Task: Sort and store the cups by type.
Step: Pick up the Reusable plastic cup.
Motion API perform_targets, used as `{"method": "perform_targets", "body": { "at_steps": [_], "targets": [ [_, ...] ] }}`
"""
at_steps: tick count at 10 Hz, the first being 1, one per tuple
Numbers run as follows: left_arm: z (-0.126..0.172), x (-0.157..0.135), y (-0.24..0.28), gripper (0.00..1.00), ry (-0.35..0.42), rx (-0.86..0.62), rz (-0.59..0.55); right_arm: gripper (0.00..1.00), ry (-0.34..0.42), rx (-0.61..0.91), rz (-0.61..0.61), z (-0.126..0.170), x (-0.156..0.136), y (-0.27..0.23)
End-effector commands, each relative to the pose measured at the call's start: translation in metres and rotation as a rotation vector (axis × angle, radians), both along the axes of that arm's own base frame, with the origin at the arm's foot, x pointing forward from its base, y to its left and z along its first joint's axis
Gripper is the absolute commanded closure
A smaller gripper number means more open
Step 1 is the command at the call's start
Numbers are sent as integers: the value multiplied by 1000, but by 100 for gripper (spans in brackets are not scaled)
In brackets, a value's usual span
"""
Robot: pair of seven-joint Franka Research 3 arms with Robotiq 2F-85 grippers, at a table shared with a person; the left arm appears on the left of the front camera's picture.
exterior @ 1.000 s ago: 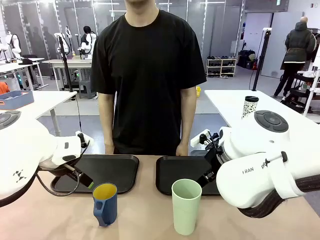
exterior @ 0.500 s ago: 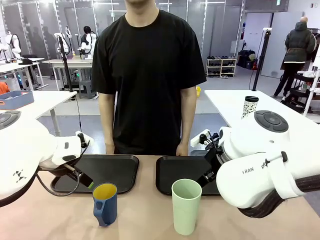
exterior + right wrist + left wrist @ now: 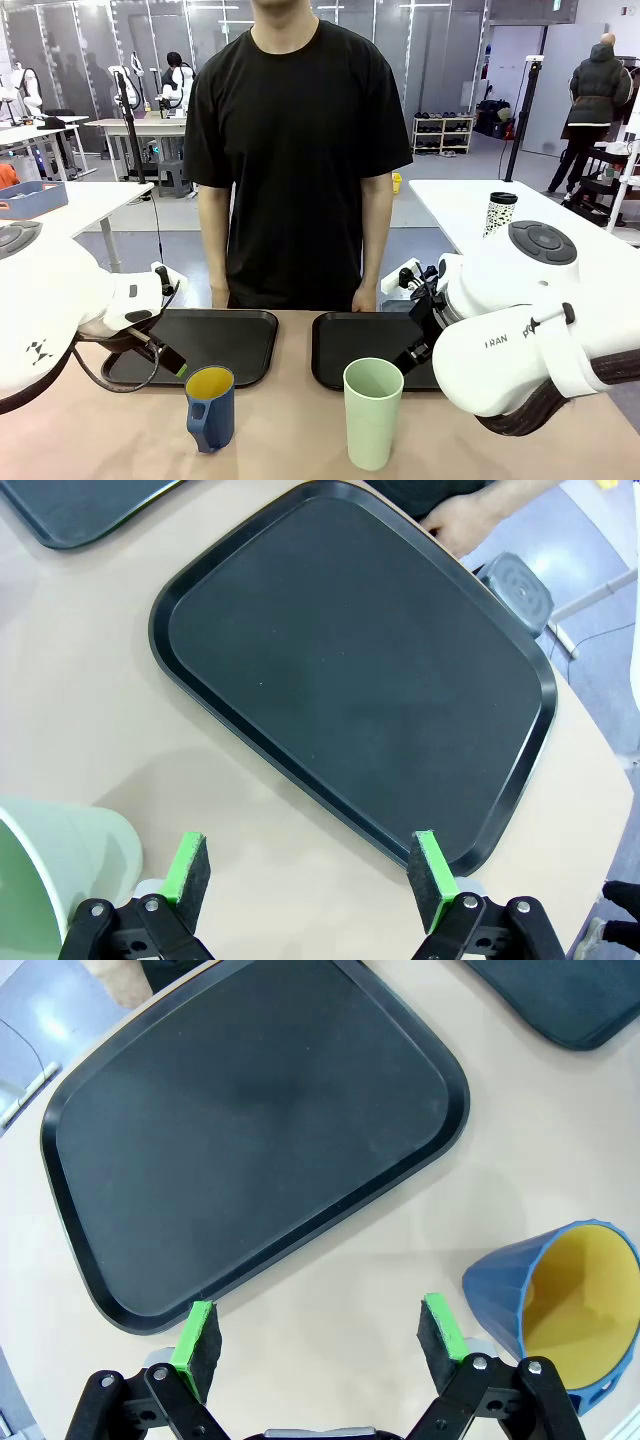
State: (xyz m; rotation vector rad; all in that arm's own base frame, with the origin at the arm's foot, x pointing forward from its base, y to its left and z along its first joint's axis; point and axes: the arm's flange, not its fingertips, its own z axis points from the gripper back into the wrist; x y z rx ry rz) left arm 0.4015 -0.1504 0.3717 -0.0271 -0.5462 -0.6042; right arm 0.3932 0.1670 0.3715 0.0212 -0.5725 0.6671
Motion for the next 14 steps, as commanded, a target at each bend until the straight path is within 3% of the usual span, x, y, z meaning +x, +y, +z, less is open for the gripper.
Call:
{"method": "perform_targets", "body": {
  "at_steps": [1,6,11,14],
  "targets": [
    [0,0,0,0,0,0,1,0,1,2,-2,0,0,0],
    [0,0,0,0,0,0,0,0,0,0,0,0,0,0],
    [57,12,-1,0,-148,-21,13,0,-193,-18,-83,79,3,-7],
    [119,-38,-1,0,-271,-17,23,0,-278,24,-206,141,-49,-13]
  ]
}}
